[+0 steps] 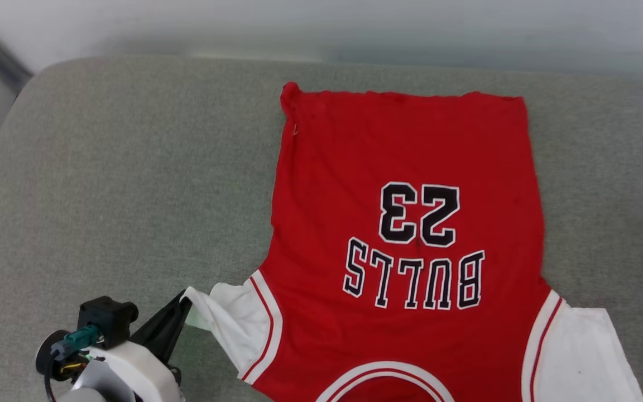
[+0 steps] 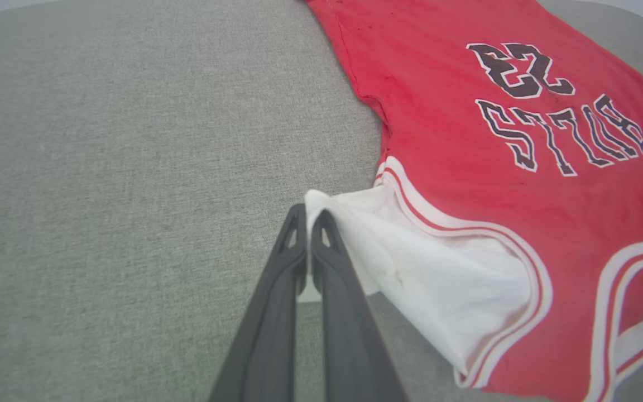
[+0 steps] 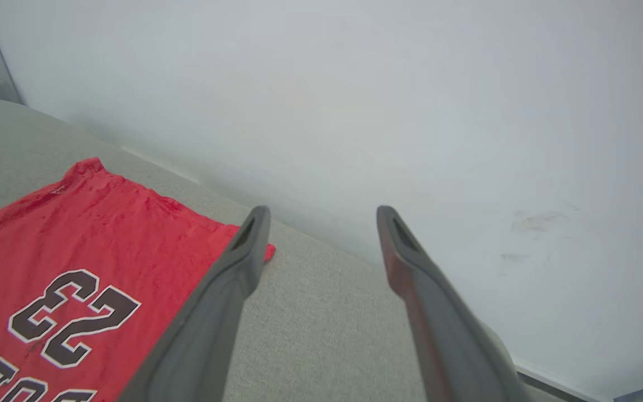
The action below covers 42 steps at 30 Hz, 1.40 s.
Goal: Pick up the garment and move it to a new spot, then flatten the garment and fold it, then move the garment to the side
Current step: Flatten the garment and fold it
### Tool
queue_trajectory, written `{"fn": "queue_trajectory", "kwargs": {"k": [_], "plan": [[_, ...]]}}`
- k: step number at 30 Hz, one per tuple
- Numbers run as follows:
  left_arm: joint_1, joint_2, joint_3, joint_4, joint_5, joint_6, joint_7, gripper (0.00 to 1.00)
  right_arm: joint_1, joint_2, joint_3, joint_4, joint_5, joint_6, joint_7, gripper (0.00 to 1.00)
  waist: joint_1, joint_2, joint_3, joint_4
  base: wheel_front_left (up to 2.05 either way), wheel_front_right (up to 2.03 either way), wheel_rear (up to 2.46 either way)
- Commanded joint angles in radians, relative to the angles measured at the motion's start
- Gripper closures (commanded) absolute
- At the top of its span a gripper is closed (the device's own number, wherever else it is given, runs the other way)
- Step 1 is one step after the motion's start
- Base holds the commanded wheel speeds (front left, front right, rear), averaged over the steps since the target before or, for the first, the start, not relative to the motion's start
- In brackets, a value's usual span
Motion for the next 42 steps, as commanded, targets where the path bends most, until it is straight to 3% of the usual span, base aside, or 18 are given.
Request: {"fn": "queue_trajectory", "kwargs": {"k": [1,11,17,23,31,32,33,42], "plan": [[-0.022,-0.009,0.006,-0.007,0.011,0.002,-0.004,1.00,-0.052,-0.009,0.020,0.010,0.001,-0.001,0.027,0.00,-0.0003,-0.0001,0.083,0.055,0.00,0.00,0.00],[-0.113,-0.091,0.039,-0.053,0.096,-0.003,-0.011,1.00,-0.582,-0.009,0.253,0.261,0.021,-0.001,0.602,0.00,-0.0003,-0.0001,0.279,0.156,0.00,0.00,0.00],[-0.148,-0.148,0.061,-0.076,0.151,-0.010,-0.013,1.00,-0.734,-0.008,0.333,0.380,-0.012,-0.001,0.834,0.00,-0.0003,-0.0001,0.376,0.213,0.00,0.00,0.00],[-0.165,-0.193,0.083,-0.091,0.204,-0.024,-0.011,1.00,-0.773,-0.015,0.361,0.448,-0.038,-0.001,0.903,0.00,-0.0003,-0.0001,0.454,0.255,0.00,0.00,0.00],[-0.148,-0.231,0.118,-0.088,0.245,-0.040,-0.010,1.00,-0.638,-0.001,0.407,0.502,-0.005,0.001,0.891,0.00,-0.0003,-0.0001,0.485,0.269,0.00,0.00,0.00],[-0.145,-0.232,0.122,-0.084,0.249,-0.042,-0.010,1.00,-0.631,-0.007,0.413,0.501,0.001,0.001,0.887,0.83,-0.0003,-0.0001,0.483,0.269,0.00,0.00,0.00],[-0.143,-0.234,0.127,-0.082,0.252,-0.043,-0.010,1.00,-0.629,-0.015,0.416,0.499,0.001,0.001,0.876,1.00,-0.0003,-0.0001,0.478,0.267,0.00,0.00,0.00],[-0.091,-0.232,0.160,-0.065,0.264,-0.049,-0.011,1.00,-0.704,-0.030,0.419,0.457,0.037,-0.001,0.727,1.00,-0.0003,-0.0001,0.349,0.228,0.00,0.00,0.00]]}}
